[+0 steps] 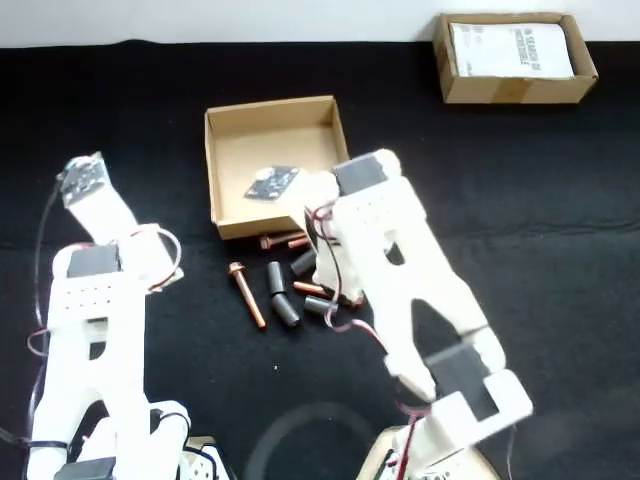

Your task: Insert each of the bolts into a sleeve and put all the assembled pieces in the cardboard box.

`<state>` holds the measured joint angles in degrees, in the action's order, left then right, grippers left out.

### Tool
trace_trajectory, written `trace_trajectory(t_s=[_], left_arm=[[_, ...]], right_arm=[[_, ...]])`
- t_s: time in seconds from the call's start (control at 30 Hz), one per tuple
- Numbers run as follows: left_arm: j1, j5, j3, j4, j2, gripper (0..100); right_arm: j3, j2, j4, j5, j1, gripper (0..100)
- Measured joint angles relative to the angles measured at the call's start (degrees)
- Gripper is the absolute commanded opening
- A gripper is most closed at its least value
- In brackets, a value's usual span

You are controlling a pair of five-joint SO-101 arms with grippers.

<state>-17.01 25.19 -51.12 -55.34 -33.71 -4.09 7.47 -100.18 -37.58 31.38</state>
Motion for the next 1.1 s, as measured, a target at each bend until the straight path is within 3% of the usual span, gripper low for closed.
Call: trace_trajectory(t_s=[0.57, 0.77, 1.1], left_arm=[[-0.4, 0.0, -13.5, 21.5, 0.2, 1], [-0.4, 0.0, -14.1, 23.3, 0.2, 1], [-0.4, 0.0, -14.3, 23.9, 0.2, 1]], right_arm=[[-21.2, 28.2, 2.5, -4.5, -5.5, 18.8], [-25.5, 34.9, 2.5, -5.9, -8.3, 18.8], [-27.3, 39.3, 2.5, -3.7, -5.8, 18.7]])
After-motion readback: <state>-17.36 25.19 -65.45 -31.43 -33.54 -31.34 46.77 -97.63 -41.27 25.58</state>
